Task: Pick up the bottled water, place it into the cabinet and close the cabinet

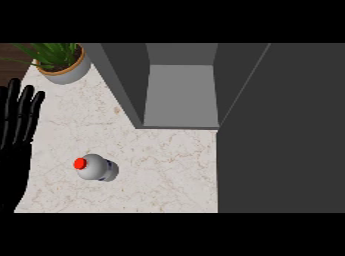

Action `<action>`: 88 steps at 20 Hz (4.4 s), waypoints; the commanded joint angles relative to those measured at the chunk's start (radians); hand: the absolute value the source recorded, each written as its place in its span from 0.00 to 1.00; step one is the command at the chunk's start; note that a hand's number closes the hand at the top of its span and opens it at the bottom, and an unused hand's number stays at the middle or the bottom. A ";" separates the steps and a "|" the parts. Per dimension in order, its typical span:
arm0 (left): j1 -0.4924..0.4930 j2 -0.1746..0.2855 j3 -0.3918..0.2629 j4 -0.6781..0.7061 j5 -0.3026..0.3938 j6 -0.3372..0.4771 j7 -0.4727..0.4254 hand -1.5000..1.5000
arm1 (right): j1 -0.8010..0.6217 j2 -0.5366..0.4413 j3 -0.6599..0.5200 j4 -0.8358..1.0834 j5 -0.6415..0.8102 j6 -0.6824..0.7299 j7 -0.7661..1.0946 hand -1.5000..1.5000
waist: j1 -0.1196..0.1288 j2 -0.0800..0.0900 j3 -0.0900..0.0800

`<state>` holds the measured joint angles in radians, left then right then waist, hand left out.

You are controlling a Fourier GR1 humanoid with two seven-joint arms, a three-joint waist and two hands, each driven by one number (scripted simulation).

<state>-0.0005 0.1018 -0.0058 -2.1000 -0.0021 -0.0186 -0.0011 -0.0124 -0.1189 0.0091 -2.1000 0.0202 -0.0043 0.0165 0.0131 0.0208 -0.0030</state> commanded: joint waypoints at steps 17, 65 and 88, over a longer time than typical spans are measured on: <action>0.099 0.583 0.178 0.177 1.155 -0.775 0.136 0.00 | 0.182 0.002 0.188 -0.285 -0.101 0.094 0.187 0.00 | -0.016 -0.022 0.003; -0.119 0.184 0.202 0.950 -0.009 -1.058 -0.304 0.00 | 0.072 0.042 0.564 -0.451 0.211 -0.158 0.483 0.00 | -0.025 -0.022 0.000; -0.381 0.160 0.048 1.546 -0.182 -0.782 -0.816 0.00 | 0.092 -0.036 0.551 -0.426 0.140 -0.183 0.396 0.00 | -0.050 -0.016 -0.002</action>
<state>-0.3409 0.2611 0.0403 -0.6332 -0.2001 -0.6711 -0.6706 0.0793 -0.1556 0.5212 -2.4776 0.0687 -0.1732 0.3879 -0.0348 0.0048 -0.0041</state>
